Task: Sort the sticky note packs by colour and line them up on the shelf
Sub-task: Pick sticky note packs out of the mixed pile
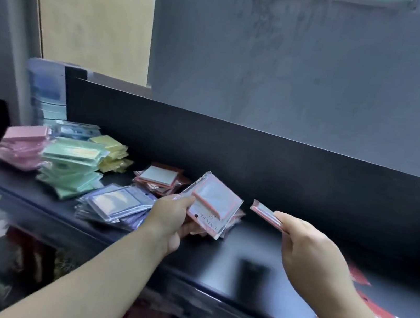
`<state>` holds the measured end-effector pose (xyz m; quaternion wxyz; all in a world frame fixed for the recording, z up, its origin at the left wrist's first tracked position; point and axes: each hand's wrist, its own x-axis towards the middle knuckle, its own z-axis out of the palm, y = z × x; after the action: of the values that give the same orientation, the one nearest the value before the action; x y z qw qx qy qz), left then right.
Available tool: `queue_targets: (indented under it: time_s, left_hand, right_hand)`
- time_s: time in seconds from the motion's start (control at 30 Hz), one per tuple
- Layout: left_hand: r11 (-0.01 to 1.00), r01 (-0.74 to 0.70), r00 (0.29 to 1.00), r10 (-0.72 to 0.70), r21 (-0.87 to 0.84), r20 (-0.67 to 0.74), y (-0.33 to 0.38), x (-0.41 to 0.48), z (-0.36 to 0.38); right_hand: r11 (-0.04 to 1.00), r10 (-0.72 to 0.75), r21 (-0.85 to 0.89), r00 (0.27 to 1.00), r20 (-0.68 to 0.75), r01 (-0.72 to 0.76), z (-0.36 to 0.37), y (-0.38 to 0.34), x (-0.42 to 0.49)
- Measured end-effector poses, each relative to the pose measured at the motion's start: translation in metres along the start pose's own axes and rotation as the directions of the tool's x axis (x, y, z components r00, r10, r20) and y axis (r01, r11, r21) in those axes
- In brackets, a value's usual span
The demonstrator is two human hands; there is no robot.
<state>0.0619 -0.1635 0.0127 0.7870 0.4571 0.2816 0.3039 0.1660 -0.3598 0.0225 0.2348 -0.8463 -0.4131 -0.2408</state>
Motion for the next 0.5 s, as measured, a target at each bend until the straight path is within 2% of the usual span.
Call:
queue_targets:
  time_s: [0.13,0.23,0.37,0.5]
  left_hand:
    - [0.993,0.091,0.995,-0.094,0.073,0.036,0.011,0.026,-0.007]
    - [0.961,0.101,0.988,-0.127,0.257,0.087,0.017,0.044,-0.02]
    - [0.877,-0.046,0.977,-0.061,0.477,0.206,0.035,0.052,-0.047]
    - [0.691,-0.303,0.928,0.058,0.656,0.367,0.064,0.058,-0.086]
  right_hand:
    - [0.999,-0.038,0.017,0.998,-0.048,0.039,0.018,-0.032,0.018]
    - [0.999,-0.029,0.023,0.999,-0.034,0.029,0.032,-0.057,0.032]
    - [0.998,-0.009,0.055,1.0,-0.009,0.01,0.054,-0.095,0.054]
    - [0.997,0.026,0.073,1.0,0.011,-0.027,0.079,-0.136,0.078]
